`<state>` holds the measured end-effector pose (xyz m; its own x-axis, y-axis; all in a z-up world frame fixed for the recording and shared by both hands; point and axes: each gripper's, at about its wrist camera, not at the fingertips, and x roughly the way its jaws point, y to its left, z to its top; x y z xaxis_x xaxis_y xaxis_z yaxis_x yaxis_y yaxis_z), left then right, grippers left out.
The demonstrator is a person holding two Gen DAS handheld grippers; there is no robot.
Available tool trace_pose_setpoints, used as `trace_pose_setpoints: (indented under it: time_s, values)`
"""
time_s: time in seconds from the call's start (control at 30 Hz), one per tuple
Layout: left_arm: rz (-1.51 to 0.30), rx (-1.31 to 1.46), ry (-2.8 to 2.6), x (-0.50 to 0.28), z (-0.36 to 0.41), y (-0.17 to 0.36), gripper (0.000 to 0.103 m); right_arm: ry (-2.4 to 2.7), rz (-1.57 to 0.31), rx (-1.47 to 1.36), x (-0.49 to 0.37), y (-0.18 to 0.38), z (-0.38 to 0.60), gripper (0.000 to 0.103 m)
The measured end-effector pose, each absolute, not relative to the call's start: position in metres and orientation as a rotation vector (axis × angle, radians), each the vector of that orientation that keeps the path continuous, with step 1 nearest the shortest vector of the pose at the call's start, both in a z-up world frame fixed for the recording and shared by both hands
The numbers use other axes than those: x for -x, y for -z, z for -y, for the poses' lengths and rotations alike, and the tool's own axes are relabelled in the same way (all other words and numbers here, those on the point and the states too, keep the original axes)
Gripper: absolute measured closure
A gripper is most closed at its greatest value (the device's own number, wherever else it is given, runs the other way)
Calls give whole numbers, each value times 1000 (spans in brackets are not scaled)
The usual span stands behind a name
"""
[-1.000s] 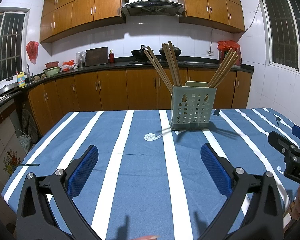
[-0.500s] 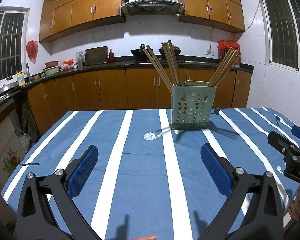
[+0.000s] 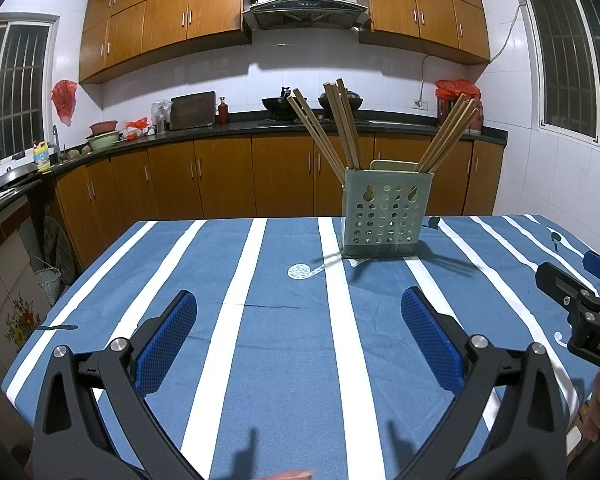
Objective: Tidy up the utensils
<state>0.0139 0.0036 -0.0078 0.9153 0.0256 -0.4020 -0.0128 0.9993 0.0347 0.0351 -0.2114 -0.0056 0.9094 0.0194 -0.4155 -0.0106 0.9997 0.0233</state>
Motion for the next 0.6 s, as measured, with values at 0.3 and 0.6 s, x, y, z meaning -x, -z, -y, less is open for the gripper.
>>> trace_pose_setpoints:
  time_s: [0.3, 0.6]
  values:
    - [-415, -31, -20, -14, -4, 7, 2, -16, -430, -23, -35, 6, 211, 4]
    - [-416, -31, -21, -13, -5, 9, 2, -15, -430, -22, -35, 6, 211, 4]
